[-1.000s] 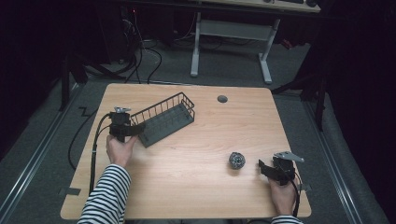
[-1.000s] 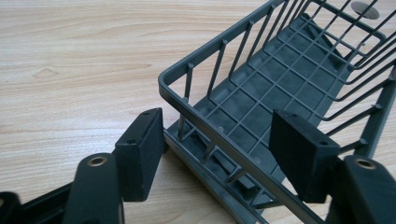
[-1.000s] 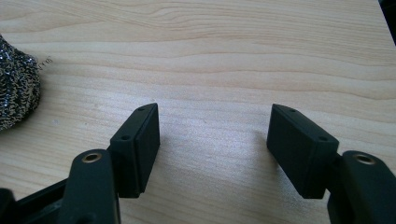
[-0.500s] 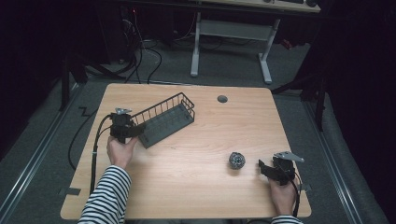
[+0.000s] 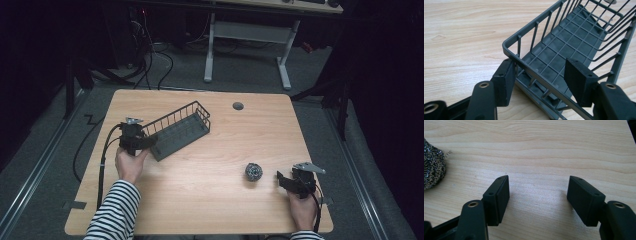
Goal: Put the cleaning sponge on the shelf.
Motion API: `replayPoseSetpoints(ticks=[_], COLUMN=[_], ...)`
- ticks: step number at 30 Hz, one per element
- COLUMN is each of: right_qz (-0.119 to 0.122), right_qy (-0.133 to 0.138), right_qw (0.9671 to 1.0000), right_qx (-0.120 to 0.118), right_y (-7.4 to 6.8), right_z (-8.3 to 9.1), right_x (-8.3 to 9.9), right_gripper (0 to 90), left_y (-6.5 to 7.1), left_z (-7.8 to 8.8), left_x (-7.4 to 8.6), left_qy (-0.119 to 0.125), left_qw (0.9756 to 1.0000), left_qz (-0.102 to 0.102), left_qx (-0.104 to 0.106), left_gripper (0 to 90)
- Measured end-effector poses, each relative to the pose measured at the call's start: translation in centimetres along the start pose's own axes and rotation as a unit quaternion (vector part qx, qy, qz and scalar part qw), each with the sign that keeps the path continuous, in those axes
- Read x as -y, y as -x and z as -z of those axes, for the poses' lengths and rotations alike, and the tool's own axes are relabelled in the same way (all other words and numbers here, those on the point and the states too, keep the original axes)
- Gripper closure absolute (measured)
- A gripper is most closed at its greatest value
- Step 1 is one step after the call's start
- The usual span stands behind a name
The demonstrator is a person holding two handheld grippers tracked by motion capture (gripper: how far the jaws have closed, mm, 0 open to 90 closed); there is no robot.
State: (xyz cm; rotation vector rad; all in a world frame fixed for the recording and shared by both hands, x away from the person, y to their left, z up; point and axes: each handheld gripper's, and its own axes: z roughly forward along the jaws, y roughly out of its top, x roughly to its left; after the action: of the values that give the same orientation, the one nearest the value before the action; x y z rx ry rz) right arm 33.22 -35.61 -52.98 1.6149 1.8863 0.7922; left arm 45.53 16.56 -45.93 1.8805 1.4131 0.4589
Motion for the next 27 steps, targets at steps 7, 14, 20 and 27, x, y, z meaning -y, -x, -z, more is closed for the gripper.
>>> replayPoseSetpoints(ticks=[7,14,20,27], right_qz=[0.000,0.000,0.001,0.001], right_qy=[0.000,0.001,0.000,0.000], right_qw=[1.0000,1.0000,1.0000,1.0000], right_qx=[0.000,0.000,0.000,0.000], right_y=[0.0,0.0,0.0,0.0], right_z=[0.0,0.0,0.0,0.0], right_x=[0.0,0.0,0.0,0.0], right_gripper=[34.9,34.8,34.9,34.8], left_y=[0.8,1.1,1.6,2.3], left_z=[-0.1,0.1,0.4,0.7], left_x=[0.3,0.7,1.1,1.5], left_qy=[-0.007,-0.003,0.001,-0.001], left_qw=[0.9999,0.9998,0.9996,0.9992], left_qz=[-0.011,-0.009,-0.013,-0.023], left_qx=[0.007,0.017,0.024,0.033], left_gripper=[42.8,42.9,42.8,42.7])
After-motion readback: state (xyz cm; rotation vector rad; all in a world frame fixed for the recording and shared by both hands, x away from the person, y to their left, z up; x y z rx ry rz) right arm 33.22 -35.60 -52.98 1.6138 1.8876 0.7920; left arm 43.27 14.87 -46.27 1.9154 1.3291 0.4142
